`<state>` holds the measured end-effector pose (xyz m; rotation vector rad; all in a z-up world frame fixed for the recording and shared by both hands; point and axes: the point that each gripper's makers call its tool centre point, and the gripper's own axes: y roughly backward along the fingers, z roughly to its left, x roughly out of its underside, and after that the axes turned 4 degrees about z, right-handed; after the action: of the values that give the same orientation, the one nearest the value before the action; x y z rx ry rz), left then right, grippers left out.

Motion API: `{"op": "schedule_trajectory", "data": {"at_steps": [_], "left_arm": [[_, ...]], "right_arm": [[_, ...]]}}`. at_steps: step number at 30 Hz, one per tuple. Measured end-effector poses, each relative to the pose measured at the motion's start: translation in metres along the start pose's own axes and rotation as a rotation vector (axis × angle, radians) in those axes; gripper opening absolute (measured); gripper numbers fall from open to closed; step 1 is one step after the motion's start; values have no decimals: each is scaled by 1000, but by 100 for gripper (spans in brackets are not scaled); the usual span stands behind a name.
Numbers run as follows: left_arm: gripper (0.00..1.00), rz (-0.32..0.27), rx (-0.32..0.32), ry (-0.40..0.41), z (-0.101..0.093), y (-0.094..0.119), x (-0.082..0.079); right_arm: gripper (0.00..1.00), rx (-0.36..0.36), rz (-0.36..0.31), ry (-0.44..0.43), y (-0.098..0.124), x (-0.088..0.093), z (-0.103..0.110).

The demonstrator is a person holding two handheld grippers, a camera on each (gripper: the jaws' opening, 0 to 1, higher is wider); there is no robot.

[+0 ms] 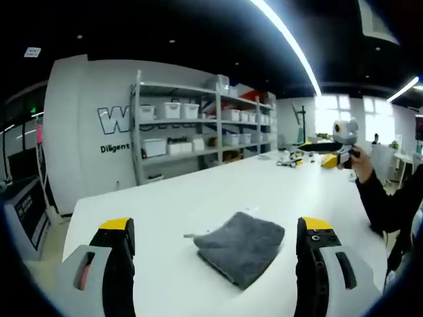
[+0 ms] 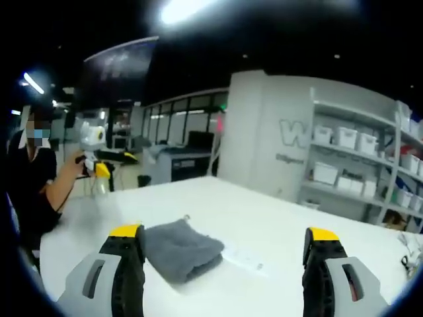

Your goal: Open the folded towel by lifting each exposed corner and separating the folded layers until the towel lies flat within the target outline without major curled edges

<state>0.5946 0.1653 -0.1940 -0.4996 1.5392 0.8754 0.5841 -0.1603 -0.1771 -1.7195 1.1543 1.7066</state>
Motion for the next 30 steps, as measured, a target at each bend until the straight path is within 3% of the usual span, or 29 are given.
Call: {"op": "schedule_trajectory", "data": {"at_steps": [14,30], "left_arm": [[98,-3,6,8,5,-12,-6],[99,38,22,47,17,-41,9]], "right_arm": [[100,19,-11,-17,-2,-3,-10],[100,13,8,-33,-26,3,-17]]}}
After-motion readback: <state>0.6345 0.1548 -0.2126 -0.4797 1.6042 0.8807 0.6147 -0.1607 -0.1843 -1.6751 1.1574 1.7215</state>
